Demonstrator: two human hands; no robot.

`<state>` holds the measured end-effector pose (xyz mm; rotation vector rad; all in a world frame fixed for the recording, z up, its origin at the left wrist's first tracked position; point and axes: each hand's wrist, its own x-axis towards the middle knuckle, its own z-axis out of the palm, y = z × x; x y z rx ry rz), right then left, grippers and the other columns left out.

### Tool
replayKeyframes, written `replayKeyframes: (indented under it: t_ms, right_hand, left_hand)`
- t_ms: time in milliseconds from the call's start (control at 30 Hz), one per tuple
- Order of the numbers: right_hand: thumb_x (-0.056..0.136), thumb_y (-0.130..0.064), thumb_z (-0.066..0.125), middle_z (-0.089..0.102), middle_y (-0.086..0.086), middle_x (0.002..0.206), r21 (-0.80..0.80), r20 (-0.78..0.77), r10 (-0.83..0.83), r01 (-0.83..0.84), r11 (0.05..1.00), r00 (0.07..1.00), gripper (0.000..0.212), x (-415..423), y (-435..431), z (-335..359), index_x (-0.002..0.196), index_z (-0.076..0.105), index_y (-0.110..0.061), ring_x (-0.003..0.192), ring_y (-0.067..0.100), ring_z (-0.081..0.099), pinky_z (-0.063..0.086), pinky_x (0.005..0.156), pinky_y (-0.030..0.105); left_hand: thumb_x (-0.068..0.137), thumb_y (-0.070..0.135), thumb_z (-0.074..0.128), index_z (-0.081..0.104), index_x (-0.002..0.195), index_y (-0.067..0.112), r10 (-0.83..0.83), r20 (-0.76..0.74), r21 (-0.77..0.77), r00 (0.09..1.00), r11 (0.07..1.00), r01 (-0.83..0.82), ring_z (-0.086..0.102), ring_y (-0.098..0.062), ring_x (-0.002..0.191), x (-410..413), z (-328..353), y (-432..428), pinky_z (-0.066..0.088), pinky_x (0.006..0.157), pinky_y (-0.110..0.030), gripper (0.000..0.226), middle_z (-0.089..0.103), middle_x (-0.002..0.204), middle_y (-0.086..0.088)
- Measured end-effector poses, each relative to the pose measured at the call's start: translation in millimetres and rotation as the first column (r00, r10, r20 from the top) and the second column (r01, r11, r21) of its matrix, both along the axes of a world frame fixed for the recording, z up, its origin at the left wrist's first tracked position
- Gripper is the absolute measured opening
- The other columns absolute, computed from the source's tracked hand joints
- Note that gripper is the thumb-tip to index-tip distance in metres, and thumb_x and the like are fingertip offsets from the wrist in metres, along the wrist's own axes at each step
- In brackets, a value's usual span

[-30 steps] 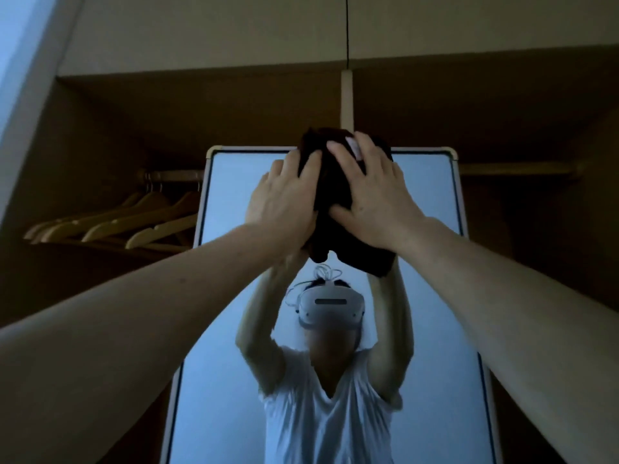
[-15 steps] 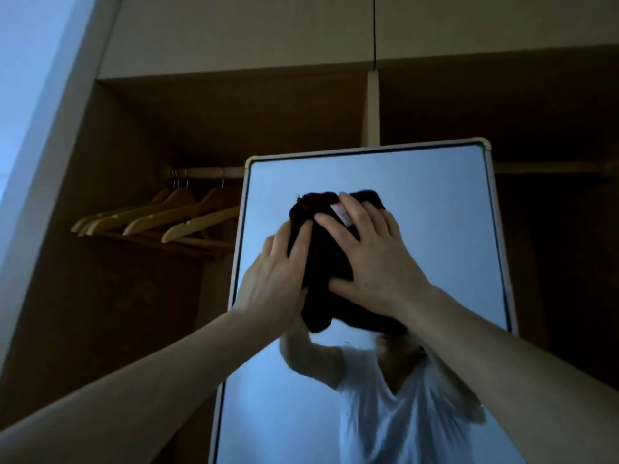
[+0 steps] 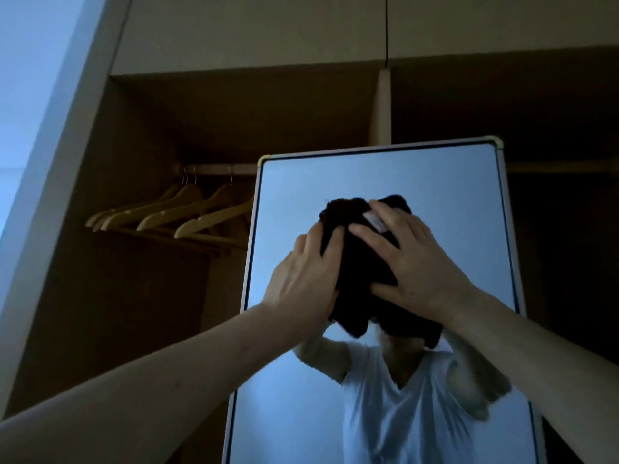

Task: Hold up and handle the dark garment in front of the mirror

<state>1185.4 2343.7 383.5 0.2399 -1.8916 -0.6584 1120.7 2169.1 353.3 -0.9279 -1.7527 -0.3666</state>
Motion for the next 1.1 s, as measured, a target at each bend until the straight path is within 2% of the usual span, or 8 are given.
replayKeyframes:
  t_ms: [267,400,500,600,700,867,1000,1100]
  right_hand:
    - [0.085,-0.031,0.055,0.007,0.011,0.153,-0.329,-0.061,-0.027,0.005,0.944,0.998,0.074,16,-24,84,0.147,0.015,-0.031,0.133,0.041,0.025,0.032,0.105,0.054]
    - [0.076,-0.054,0.047,-0.002,0.008,0.156,-0.357,-0.057,-0.056,0.032,0.934,0.997,0.084,9,-25,53,0.148,0.010,-0.034,0.140,0.038,0.011,0.016,0.112,0.055]
    - [0.074,-0.061,0.049,0.000,0.009,0.156,-0.346,-0.074,-0.040,0.012,0.938,0.996,0.087,9,-21,51,0.147,0.012,-0.032,0.140,0.038,0.012,0.015,0.113,0.055]
    - [0.081,-0.046,0.059,0.003,0.009,0.156,-0.351,-0.100,0.007,-0.042,0.935,0.995,0.079,6,-21,53,0.146,0.016,-0.031,0.140,0.037,0.012,0.013,0.112,0.053]
    - [0.082,-0.038,0.062,0.008,0.010,0.155,-0.339,-0.106,0.046,-0.080,0.937,0.993,0.075,6,-17,52,0.144,0.022,-0.030,0.139,0.039,0.017,0.016,0.112,0.055]
    - [0.077,-0.042,0.048,0.019,0.011,0.152,-0.310,-0.109,-0.004,-0.030,0.950,0.994,0.068,11,-28,60,0.141,0.027,-0.030,0.133,0.039,0.028,0.023,0.108,0.054]
    - [0.082,-0.031,0.058,0.014,0.011,0.151,-0.321,-0.144,-0.215,0.160,0.933,0.966,0.068,0,-67,78,0.142,0.025,-0.031,0.133,0.039,0.021,0.019,0.105,0.054]
    - [0.084,-0.024,0.061,0.001,0.015,0.153,-0.387,-0.026,-0.213,0.186,0.903,0.977,0.073,-13,-105,94,0.144,0.020,-0.031,0.135,0.045,0.011,0.017,0.107,0.058]
  left_hand:
    - [0.090,0.025,0.051,0.000,0.151,0.028,-0.035,0.044,0.091,0.998,0.995,0.030,0.029,-0.037,0.127,11,96,28,0.034,0.098,-0.045,0.079,0.024,0.147,-0.013]
    - [0.081,0.038,0.056,0.008,0.151,0.031,-0.221,0.147,0.024,0.964,0.975,0.219,0.021,-0.030,0.136,-3,74,7,0.026,0.109,-0.045,0.085,0.019,0.153,-0.007]
    - [0.083,0.045,0.062,0.037,0.145,0.026,-0.468,0.130,0.244,0.874,0.870,0.429,0.026,-0.017,0.135,-10,66,-14,0.032,0.105,-0.018,0.069,0.034,0.145,0.000]
    - [0.084,0.041,0.067,0.053,0.133,0.017,-0.531,0.029,0.470,0.847,0.755,0.458,0.029,-0.004,0.128,-14,71,-30,0.027,0.075,0.011,0.056,0.039,0.137,0.006]
    - [0.089,0.038,0.061,0.045,0.138,0.017,-0.550,0.021,0.636,0.835,0.652,0.413,0.032,-0.012,0.131,-26,79,-42,0.030,0.092,-0.004,0.056,0.035,0.142,0.002]
    - [0.093,0.031,0.055,0.030,0.147,0.019,-0.681,0.388,0.778,0.621,0.603,0.175,0.044,-0.029,0.128,-39,96,-55,0.042,0.097,-0.040,0.061,0.043,0.143,-0.005]
    - [0.094,0.030,0.055,0.058,0.088,0.013,-0.788,0.406,0.840,0.463,0.521,0.150,0.056,-0.022,0.084,-36,101,-60,0.043,0.083,-0.037,0.019,0.057,0.088,-0.005]
    - [0.096,0.038,0.048,0.057,0.120,0.008,-0.855,0.422,0.858,0.302,0.484,0.170,0.058,-0.028,0.105,-37,106,-66,0.044,0.097,-0.043,0.039,0.061,0.113,-0.010]
